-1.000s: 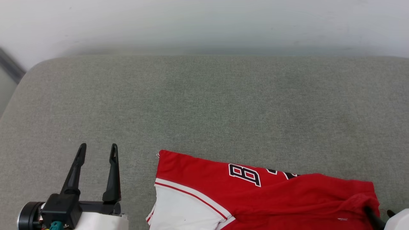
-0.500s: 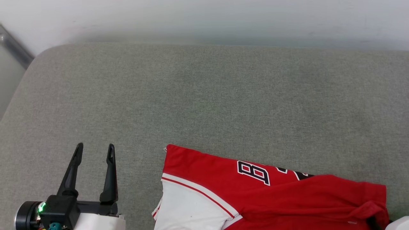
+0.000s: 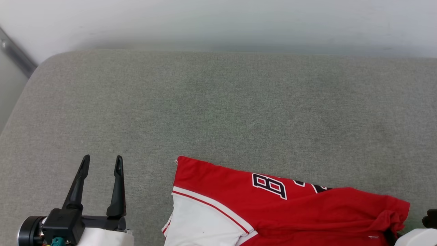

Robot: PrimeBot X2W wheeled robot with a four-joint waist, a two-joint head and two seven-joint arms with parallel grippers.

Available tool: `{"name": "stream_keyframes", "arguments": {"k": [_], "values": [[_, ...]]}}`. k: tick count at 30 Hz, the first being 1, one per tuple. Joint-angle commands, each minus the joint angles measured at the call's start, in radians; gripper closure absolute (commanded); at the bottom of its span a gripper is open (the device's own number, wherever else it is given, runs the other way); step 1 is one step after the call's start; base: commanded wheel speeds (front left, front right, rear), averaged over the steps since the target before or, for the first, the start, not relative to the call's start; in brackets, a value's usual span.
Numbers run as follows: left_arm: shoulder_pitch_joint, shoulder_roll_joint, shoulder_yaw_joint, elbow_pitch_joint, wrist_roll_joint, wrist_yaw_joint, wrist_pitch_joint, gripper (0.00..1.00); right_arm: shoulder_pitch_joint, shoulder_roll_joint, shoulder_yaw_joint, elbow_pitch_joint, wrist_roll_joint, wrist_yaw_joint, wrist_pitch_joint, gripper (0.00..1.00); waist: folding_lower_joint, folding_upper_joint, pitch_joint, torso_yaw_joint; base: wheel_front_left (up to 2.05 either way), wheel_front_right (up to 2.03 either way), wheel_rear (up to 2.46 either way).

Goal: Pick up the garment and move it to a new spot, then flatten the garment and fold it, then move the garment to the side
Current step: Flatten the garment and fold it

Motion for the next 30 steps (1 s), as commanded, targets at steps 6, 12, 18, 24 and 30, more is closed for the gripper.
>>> {"name": "stream_keyframes", "arguments": {"k": [6, 12, 18, 24, 30], "values": [[0.012, -0.019, 0.026, 0.003, 0.020, -0.030, -0.004, 0.00, -0.017, -0.030, -0.053, 0.016, -0.022, 0.000, -0.035, 1.00, 0.0000, 0.0000, -0.021, -0.010, 0.00, 0.00, 0.00], [0.018, -0.033, 0.033, 0.008, 0.036, -0.046, -0.003, 0.00, -0.044, -0.072, -0.172, 0.021, -0.107, 0.000, -0.050, 1.00, 0.0000, 0.0000, -0.032, -0.017, 0.00, 0.00, 0.00], [0.021, -0.043, 0.041, 0.015, 0.044, -0.058, -0.003, 0.00, -0.063, -0.055, -0.210, 0.007, -0.160, 0.001, -0.045, 1.00, 0.0000, 0.0000, -0.040, -0.024, 0.00, 0.00, 0.00], [0.030, -0.047, 0.039, 0.018, 0.054, -0.067, -0.003, 0.00, -0.018, -0.060, -0.091, -0.087, -0.169, 0.001, -0.018, 1.00, 0.0000, 0.0000, -0.054, -0.029, 0.00, 0.00, 0.00], [0.038, -0.056, 0.047, 0.010, 0.038, -0.075, -0.003, 0.00, 0.026, -0.032, 0.035, -0.234, -0.156, 0.001, 0.042, 1.00, 0.0000, 0.0000, -0.074, -0.029, 0.00, 0.00, 0.00]]}}
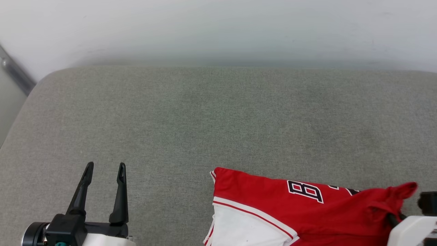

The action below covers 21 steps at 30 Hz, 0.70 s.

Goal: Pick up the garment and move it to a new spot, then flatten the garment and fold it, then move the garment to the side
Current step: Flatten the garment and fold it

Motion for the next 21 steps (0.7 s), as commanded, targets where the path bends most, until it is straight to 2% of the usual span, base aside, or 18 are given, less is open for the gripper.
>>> {"name": "stream_keyframes", "arguments": {"k": [1, 10, 17, 21], "values": [[0.017, -0.002, 0.004, -0.001, 0.002, -0.004, -0.002, 0.00, 0.018, 0.015, 0.034, -0.044, 0.000, 0.000, 0.019, 1.00, -0.0001, -0.0001, -0.007, 0.002, 0.00, 0.00, 0.00], [0.027, -0.012, 0.009, 0.005, -0.002, -0.013, -0.002, 0.00, 0.025, 0.110, 0.204, -0.157, -0.018, 0.000, 0.087, 1.00, -0.0001, -0.0001, -0.037, 0.027, 0.00, 0.00, 0.00], [0.037, -0.012, 0.016, 0.008, 0.000, -0.015, -0.002, 0.00, -0.005, 0.148, 0.342, -0.138, 0.035, 0.000, 0.100, 1.00, -0.0001, -0.0001, -0.051, 0.056, 0.00, 0.00, 0.00], [0.036, -0.009, 0.010, 0.012, 0.001, -0.017, -0.002, 0.00, -0.018, 0.154, 0.400, -0.106, 0.100, 0.000, 0.068, 1.00, -0.0001, -0.0001, -0.059, 0.084, 0.00, 0.00, 0.00]]}}
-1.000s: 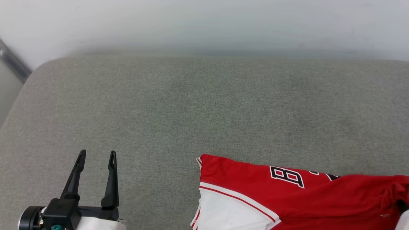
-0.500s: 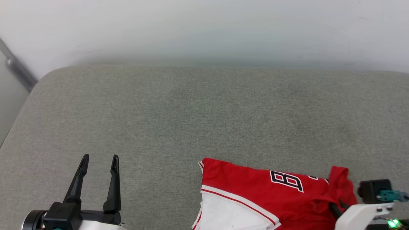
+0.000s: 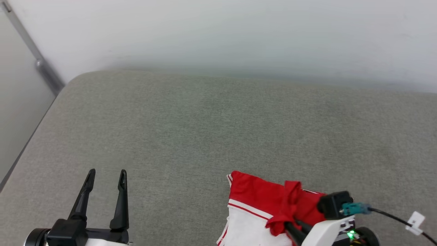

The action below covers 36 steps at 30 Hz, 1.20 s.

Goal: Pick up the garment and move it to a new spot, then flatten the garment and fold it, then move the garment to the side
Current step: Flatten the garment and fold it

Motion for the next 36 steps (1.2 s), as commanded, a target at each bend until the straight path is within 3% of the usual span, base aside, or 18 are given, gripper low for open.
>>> {"name": "stream_keyframes", "arguments": {"k": [1, 12, 13, 14, 15, 21, 25, 31, 36], "values": [[0.010, 0.001, -0.001, 0.002, 0.001, -0.002, -0.002, 0.00, -0.009, 0.004, 0.017, 0.013, 0.017, 0.000, -0.013, 1.00, -0.0001, 0.0000, -0.004, 0.015, 0.00, 0.00, 0.00], [-0.002, 0.016, -0.011, 0.014, -0.007, -0.006, -0.002, 0.00, -0.099, 0.004, 0.101, 0.204, 0.116, 0.000, -0.140, 1.00, -0.0001, 0.0000, 0.005, 0.070, 0.00, 0.00, 0.00], [-0.002, 0.017, -0.011, 0.015, -0.008, -0.006, -0.002, 0.00, -0.107, 0.004, 0.110, 0.222, 0.117, 0.000, -0.148, 0.89, -0.0001, 0.0000, 0.004, 0.073, 0.00, 0.00, 0.00], [-0.001, 0.018, -0.011, 0.016, -0.008, -0.005, -0.002, 0.00, -0.115, 0.004, 0.122, 0.237, 0.113, 0.000, -0.155, 0.05, -0.0001, 0.0000, 0.004, 0.074, 0.00, 0.00, 0.00], [-0.001, 0.019, -0.011, 0.017, -0.008, -0.006, -0.002, 0.00, -0.123, 0.004, 0.137, 0.248, 0.109, 0.000, -0.164, 0.00, -0.0001, 0.0000, 0.004, 0.075, 0.00, 0.00, 0.00], [0.002, 0.024, -0.008, 0.017, -0.006, -0.006, -0.002, 0.00, -0.153, 0.004, 0.223, 0.248, 0.167, 0.000, -0.187, 0.00, -0.0001, 0.0000, 0.003, 0.064, 0.00, 0.00, 0.00], [0.003, 0.024, -0.012, 0.018, -0.004, -0.007, -0.002, 0.00, -0.180, 0.003, 0.224, 0.225, 0.129, 0.000, -0.196, 0.00, -0.0001, 0.0000, 0.001, 0.041, 0.00, 0.00, 0.00], [0.000, 0.020, -0.018, 0.012, 0.000, -0.007, -0.002, 0.00, -0.235, 0.003, 0.124, 0.185, -0.011, 0.000, -0.219, 0.00, -0.0001, 0.0000, -0.003, -0.004, 0.00, 0.00, 0.00], [-0.009, 0.015, -0.017, 0.008, 0.000, -0.007, -0.002, 0.00, -0.290, -0.046, 0.029, 0.136, -0.083, 0.000, -0.269, 0.00, -0.0001, 0.0000, 0.001, -0.041, 0.00, 0.00, 0.00]]}}
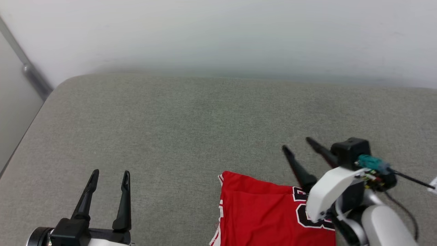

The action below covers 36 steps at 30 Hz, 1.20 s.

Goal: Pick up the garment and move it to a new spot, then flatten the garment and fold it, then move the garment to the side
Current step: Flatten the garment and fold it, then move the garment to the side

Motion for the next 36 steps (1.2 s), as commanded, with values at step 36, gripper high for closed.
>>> {"name": "stream_keyframes", "arguments": {"k": [36], "values": [[-0.017, -0.022, -0.040, -0.007, 0.005, -0.002, -0.002, 0.00, 0.205, 0.006, -0.294, -0.151, -0.263, 0.000, -0.431, 0.00, 0.0000, 0.0000, 0.022, -0.073, 0.00, 0.00, 0.00]]}}
